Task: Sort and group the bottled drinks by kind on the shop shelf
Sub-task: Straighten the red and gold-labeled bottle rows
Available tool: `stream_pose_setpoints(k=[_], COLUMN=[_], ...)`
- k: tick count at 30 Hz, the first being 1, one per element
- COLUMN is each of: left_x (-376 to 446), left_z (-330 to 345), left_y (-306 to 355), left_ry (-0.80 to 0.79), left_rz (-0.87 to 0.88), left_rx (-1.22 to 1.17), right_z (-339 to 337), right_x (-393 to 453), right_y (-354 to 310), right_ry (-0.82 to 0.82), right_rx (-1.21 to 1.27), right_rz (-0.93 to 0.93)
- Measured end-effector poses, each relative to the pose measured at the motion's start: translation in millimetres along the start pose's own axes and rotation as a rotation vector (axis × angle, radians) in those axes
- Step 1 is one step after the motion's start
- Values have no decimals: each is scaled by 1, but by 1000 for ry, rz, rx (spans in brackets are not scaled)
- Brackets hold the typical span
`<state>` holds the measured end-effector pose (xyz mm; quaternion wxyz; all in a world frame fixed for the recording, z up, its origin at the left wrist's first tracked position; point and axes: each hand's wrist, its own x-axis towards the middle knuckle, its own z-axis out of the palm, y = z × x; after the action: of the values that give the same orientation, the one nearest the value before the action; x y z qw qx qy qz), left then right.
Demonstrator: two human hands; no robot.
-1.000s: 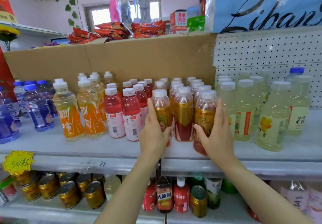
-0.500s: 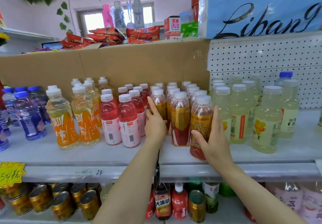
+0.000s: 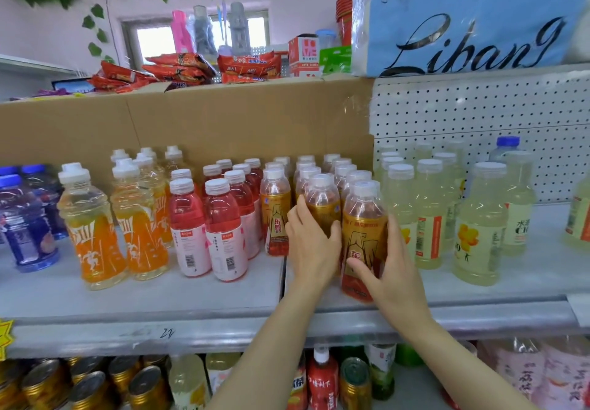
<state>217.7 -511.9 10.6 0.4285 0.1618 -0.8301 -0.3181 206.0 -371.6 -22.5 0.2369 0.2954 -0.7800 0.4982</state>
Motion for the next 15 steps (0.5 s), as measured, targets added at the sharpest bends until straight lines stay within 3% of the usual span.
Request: stream_pose_setpoints(k=[4, 15], left_x=[9, 14], left_z=[-3, -38], left_y=[-5, -35], left_ry=[-66, 140], left_rz=[-10, -156], left_rx=[50, 191], right_z=[-1, 7], right_x=[-4, -3], right_y=[-1, -9], right_ry=[14, -41], right_rx=[2, 68], right_rz=[37, 74])
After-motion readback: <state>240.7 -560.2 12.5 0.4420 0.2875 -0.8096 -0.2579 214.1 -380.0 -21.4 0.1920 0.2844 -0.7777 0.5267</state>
